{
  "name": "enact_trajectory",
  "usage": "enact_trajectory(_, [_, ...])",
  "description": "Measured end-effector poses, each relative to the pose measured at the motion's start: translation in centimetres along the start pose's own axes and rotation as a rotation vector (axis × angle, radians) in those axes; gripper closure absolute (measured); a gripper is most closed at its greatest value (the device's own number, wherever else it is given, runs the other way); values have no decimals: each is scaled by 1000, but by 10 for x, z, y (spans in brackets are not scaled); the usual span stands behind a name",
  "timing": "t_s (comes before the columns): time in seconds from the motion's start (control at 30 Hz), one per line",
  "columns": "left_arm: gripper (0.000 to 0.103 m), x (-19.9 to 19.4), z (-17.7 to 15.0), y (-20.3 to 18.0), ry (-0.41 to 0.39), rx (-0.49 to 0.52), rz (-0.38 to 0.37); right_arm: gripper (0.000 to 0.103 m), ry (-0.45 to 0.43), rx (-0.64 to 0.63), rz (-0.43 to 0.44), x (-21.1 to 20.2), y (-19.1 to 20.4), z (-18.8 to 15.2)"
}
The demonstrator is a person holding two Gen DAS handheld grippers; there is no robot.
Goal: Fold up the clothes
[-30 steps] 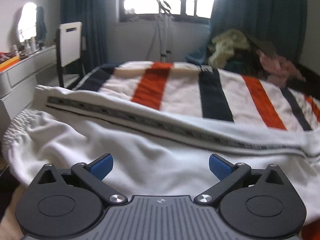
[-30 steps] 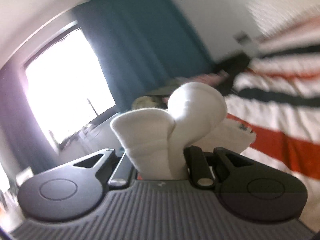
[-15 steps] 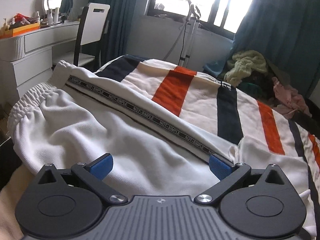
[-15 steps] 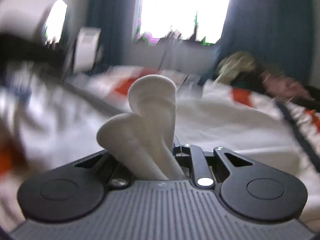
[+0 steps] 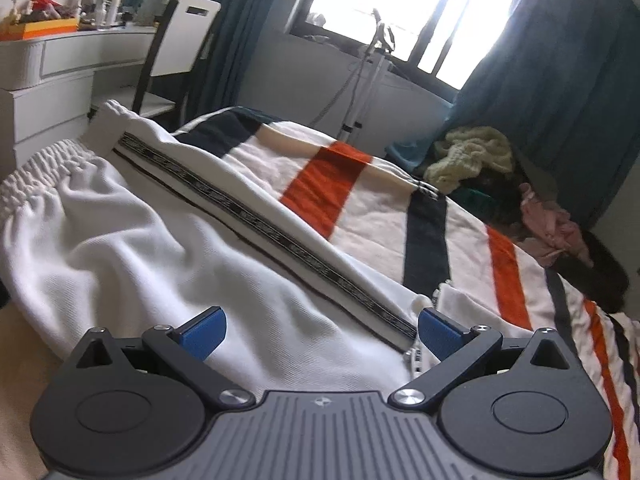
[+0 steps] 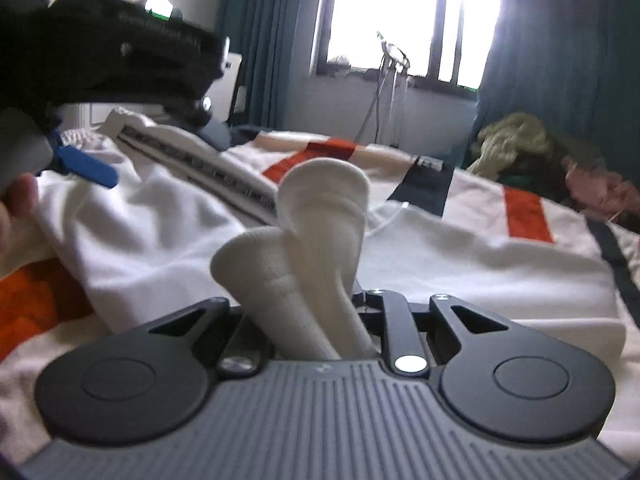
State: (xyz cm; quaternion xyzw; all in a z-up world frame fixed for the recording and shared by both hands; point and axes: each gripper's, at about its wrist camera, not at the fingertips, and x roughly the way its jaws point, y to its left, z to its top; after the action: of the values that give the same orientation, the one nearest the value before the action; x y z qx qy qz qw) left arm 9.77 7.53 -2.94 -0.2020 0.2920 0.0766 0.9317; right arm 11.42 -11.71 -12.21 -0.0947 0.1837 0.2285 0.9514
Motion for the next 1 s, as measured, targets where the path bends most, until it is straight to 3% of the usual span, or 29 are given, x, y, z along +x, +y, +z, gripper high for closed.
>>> enact_trajectory(0.03, [0, 1, -1, -2, 5, 4, -10, 72, 16, 5, 24, -2, -2, 1])
enact_trajectory(0.1, [0, 1, -3, -5, 19, 19, -30, 44, 46, 19, 70, -11, -1, 5])
enact_trajectory(0.2, [0, 0, -9, -8, 42, 37, -53, 26, 17, 9, 115, -41, 3, 9])
enact_trajectory(0.33, [0, -7, -12, -8, 28, 48, -72, 26, 25, -28, 116, -76, 10, 16])
enact_trajectory(0.43, [0, -14, -17, -17, -12, 106, -84, 26, 42, 43, 83, -99, 3, 17])
enact_trajectory(0.53, [0, -18, -24, -31, -34, 187, -101, 26, 35, 171, 4, -117, -18, 18])
enact_trajectory(0.77, [0, -12, -47, -56, 17, 320, -106, 26, 38, 417, -305, -127, -79, 8])
enact_trajectory(0.9, [0, -10, -51, -57, 36, 314, -118, 26, 82, 529, -381, -120, -102, -5])
enact_trajectory(1.0, [0, -10, -53, -54, 39, 307, -109, 26, 104, 574, -391, -117, -109, -10])
